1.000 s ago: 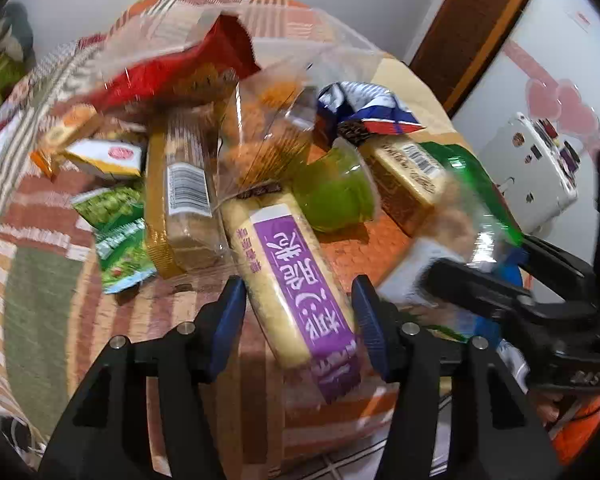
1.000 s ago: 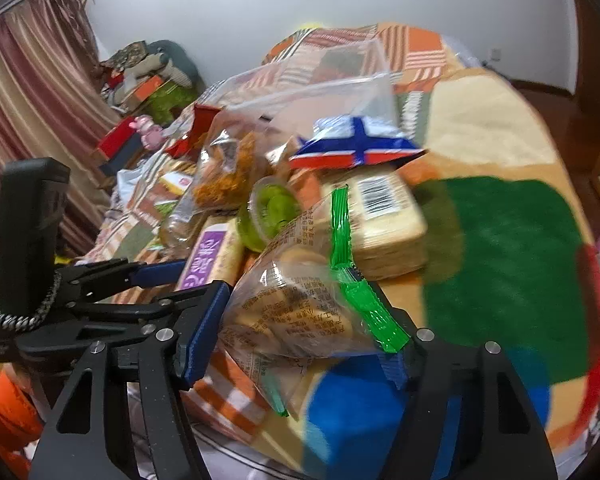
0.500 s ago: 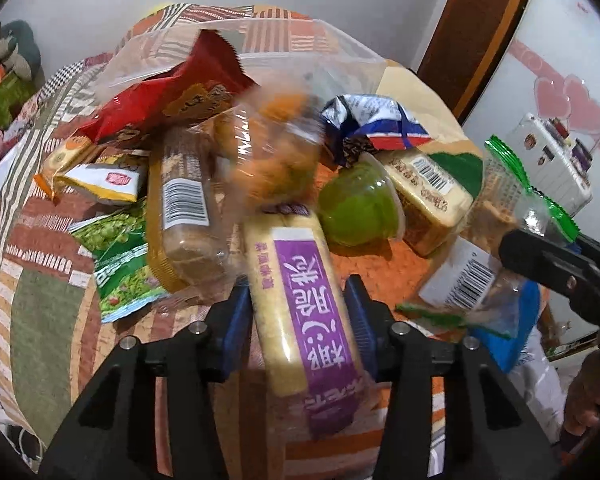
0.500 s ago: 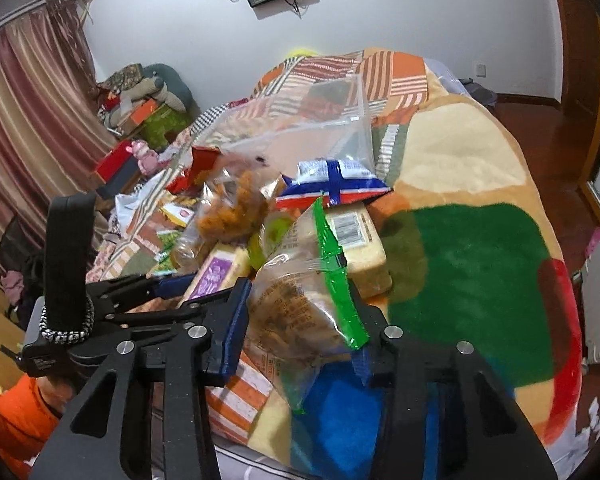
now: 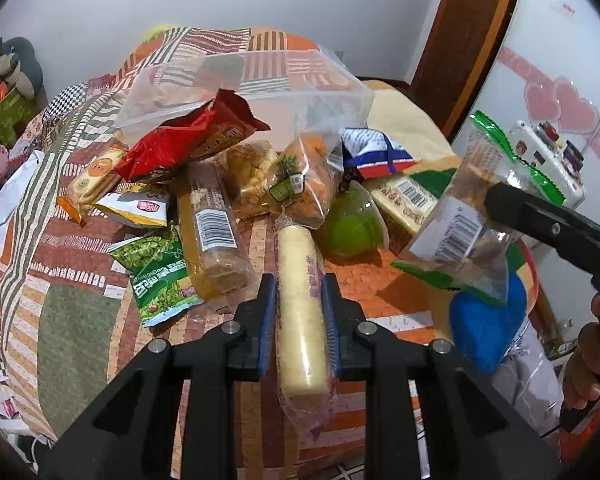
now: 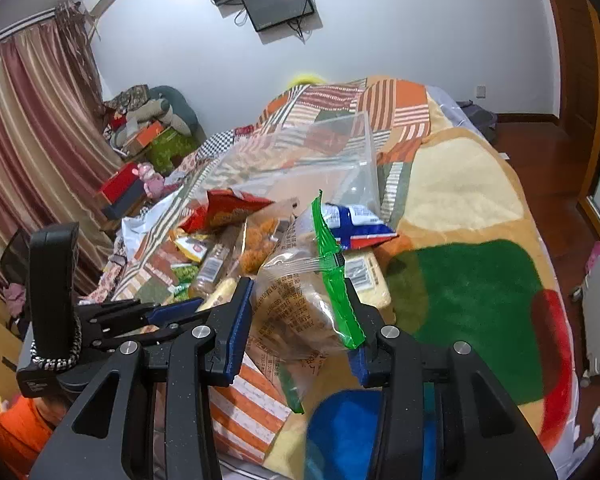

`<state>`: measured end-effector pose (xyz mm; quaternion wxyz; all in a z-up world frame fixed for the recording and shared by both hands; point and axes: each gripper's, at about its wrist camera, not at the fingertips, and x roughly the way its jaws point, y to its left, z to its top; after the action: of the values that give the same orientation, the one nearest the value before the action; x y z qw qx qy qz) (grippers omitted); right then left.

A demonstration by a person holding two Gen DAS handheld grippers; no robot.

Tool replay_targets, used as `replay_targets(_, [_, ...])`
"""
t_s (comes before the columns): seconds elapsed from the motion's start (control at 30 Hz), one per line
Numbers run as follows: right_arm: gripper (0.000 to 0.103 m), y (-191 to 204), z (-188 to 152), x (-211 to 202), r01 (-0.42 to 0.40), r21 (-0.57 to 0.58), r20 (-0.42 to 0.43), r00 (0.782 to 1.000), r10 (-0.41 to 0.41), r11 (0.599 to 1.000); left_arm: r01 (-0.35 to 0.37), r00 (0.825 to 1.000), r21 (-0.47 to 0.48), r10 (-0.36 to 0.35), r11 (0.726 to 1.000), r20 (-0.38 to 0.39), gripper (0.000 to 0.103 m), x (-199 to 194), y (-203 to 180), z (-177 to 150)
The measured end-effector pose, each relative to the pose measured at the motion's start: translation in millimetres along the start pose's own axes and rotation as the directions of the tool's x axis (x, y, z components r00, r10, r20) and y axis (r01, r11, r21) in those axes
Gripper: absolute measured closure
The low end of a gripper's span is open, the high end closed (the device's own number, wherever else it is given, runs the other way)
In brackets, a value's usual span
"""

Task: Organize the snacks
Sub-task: 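Grasp the purple-label yellow cream roll with left tool while right grasps green-zipper bag, then carry the cream roll with left tool while right carries the bag, both into clear box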

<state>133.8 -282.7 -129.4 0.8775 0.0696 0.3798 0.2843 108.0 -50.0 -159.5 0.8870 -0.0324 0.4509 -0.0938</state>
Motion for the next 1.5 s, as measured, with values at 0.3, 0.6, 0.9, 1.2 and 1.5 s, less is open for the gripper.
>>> replay_targets(0.3, [0.065, 5, 20, -7, 0.022, -0.022, 0.070, 0.997, -0.021, 1.000, -0.033, 0.989, -0.009, 0.034, 0.999, 0.147, 0.081, -50, 15, 17])
replay_targets(0.6, [0.065, 13, 54, -2, 0.018, -0.056, 0.151, 0.989, -0.010, 0.998, -0.056, 0.959, -0.036, 0.064, 0.998, 0.274, 0.081, -87, 34, 51])
replay_targets(0.9, [0.065, 22, 86, 16, 0.021, -0.087, 0.199, 0.980, -0.003, 0.996, -0.113, 0.934, -0.076, 0.132, 0.991, 0.331, 0.081, -81, 64, 92])
replay_targets(1.2, [0.065, 15, 111, 51, 0.027, -0.077, 0.189, 0.982, -0.012, 0.997, -0.125, 0.932, -0.094, 0.149, 0.988, 0.332, 0.081, -51, 86, 129])
replay_targets(1.5, [0.065, 4, 122, 95, 0.034, -0.049, 0.120, 0.992, -0.028, 0.998, -0.131, 0.946, -0.081, 0.149, 0.988, 0.287, 0.081, -6, 96, 154])
